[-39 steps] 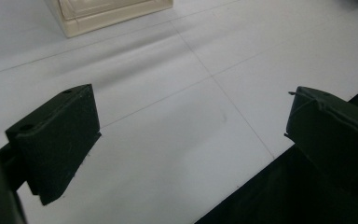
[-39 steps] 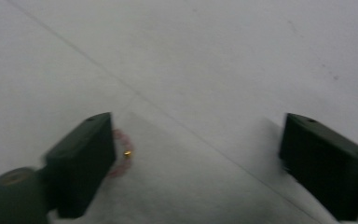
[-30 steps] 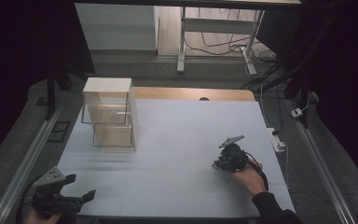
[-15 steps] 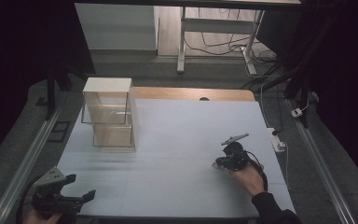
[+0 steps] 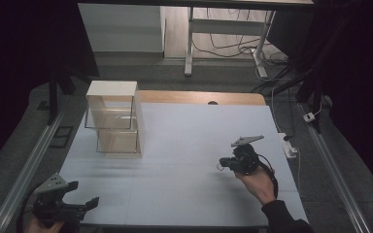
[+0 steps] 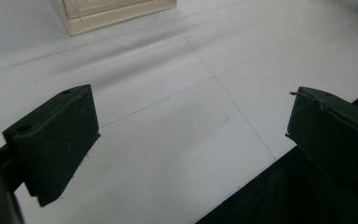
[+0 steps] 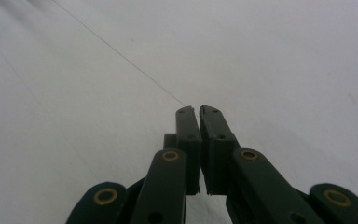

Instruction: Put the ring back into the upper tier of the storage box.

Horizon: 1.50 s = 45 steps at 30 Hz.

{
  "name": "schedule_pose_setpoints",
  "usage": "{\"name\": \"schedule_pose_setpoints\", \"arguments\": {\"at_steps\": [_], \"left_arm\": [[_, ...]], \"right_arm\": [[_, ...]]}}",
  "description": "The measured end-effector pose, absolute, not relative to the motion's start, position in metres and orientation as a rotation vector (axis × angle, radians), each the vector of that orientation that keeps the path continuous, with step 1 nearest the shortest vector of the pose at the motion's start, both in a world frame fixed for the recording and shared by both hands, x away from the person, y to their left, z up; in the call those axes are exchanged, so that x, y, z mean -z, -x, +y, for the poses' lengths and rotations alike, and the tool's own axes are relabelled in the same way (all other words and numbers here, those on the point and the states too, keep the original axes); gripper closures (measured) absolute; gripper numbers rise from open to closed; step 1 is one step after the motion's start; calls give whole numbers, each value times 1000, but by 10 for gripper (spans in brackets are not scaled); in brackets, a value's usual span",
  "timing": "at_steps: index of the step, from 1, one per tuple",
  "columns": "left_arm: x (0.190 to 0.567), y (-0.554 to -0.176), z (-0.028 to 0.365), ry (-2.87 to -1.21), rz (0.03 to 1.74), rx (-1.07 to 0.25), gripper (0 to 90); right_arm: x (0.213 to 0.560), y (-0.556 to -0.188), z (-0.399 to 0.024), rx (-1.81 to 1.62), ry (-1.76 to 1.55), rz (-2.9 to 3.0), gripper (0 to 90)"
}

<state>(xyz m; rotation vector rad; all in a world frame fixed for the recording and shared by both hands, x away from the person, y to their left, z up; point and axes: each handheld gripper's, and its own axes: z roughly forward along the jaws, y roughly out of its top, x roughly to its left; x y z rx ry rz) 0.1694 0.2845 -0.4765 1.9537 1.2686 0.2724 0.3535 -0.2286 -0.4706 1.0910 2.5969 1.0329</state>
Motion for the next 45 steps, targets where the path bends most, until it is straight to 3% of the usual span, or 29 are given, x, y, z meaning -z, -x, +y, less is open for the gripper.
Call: {"name": "schedule_pose_setpoints", "arguments": {"at_steps": [18, 45], "left_arm": [[477, -172, 285, -1970, 1239, -221, 35], [477, -171, 287, -1958, 1232, -205, 30]], "right_arm": [[439, -344, -203, -1241, -919, 2558, 869], [406, -352, -129, -1390, -756, 2606, 869]]}}
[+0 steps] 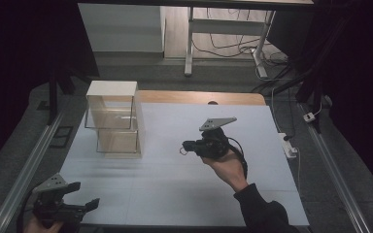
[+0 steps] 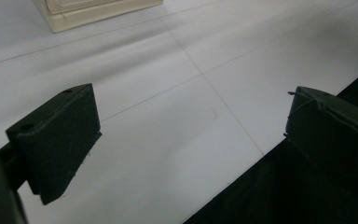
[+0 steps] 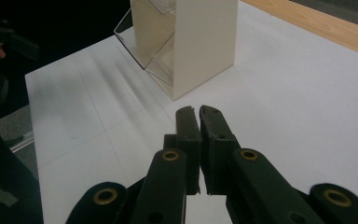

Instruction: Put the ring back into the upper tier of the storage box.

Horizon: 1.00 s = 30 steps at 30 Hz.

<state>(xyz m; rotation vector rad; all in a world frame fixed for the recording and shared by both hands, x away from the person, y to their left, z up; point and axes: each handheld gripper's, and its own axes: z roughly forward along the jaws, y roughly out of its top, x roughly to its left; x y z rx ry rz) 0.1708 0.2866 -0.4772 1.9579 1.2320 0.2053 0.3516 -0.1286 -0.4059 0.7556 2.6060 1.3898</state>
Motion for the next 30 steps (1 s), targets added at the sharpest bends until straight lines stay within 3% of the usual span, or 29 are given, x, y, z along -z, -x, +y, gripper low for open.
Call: {"name": "schedule_pose_setpoints", "arguments": {"at_steps": [30], "left_arm": [[477, -170, 288, -1946, 1231, -198, 30]], "right_arm": [[361, -369, -48, -1513, -574, 2633, 869]]}}
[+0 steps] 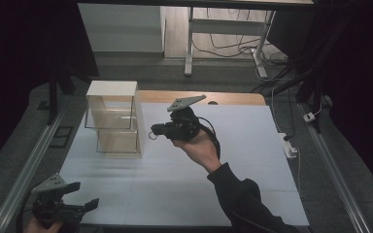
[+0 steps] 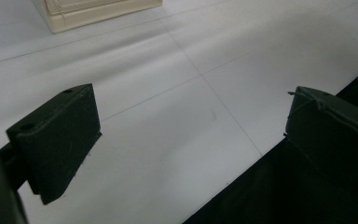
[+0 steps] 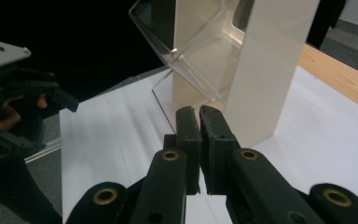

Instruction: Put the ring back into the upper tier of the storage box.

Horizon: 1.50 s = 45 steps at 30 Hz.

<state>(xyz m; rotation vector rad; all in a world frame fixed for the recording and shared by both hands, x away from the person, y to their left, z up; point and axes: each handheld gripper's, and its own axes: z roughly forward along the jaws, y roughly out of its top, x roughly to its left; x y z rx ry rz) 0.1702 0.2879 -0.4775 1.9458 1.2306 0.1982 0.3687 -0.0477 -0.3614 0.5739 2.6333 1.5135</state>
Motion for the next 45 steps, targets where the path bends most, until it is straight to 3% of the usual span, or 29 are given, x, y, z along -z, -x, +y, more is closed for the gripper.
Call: {"name": "schedule_pose_setpoints", "arguments": {"at_steps": [27, 45], "left_arm": [[478, -170, 290, -1930, 1245, -196, 29], [478, -171, 291, -1924, 1234, -179, 31]], "right_arm": [[320, -388, 17, -1558, -477, 2656, 869], [323, -404, 67, -1514, -485, 2667, 868]]}}
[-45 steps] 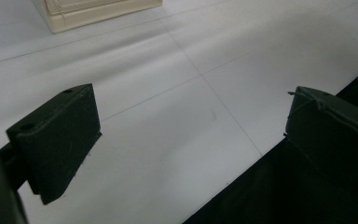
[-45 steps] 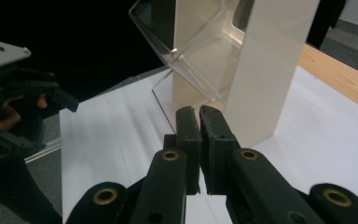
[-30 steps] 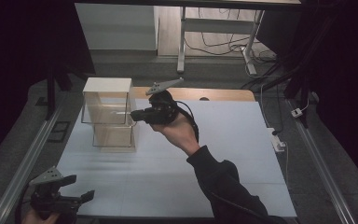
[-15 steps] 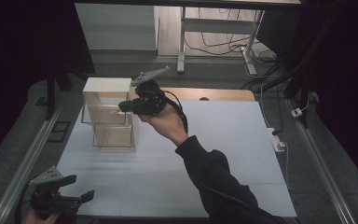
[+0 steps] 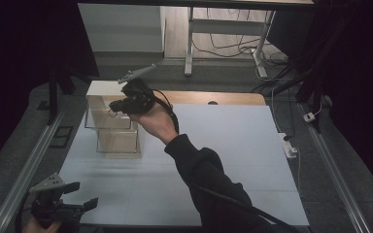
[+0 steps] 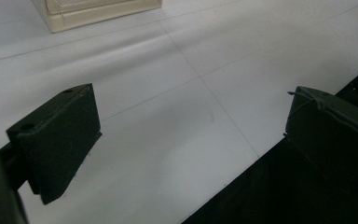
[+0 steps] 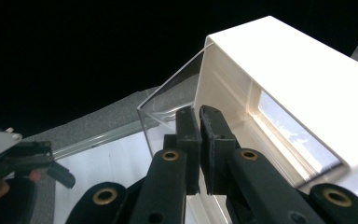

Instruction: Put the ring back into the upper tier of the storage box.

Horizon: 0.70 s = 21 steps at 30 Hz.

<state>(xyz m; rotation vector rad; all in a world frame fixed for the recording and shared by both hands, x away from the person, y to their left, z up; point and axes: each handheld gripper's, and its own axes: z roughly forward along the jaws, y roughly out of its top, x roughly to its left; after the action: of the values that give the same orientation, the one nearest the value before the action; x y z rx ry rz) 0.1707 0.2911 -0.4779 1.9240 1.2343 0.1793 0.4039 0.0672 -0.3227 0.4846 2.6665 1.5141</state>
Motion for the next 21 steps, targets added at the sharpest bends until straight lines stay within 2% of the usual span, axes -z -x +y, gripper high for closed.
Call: {"name": "schedule_pose_setpoints", "arguments": {"at_steps": [21], "left_arm": [[478, -171, 291, -1933, 1231, -174, 30]], "right_arm": [[344, -413, 130, -1328, -541, 2655, 866]]}}
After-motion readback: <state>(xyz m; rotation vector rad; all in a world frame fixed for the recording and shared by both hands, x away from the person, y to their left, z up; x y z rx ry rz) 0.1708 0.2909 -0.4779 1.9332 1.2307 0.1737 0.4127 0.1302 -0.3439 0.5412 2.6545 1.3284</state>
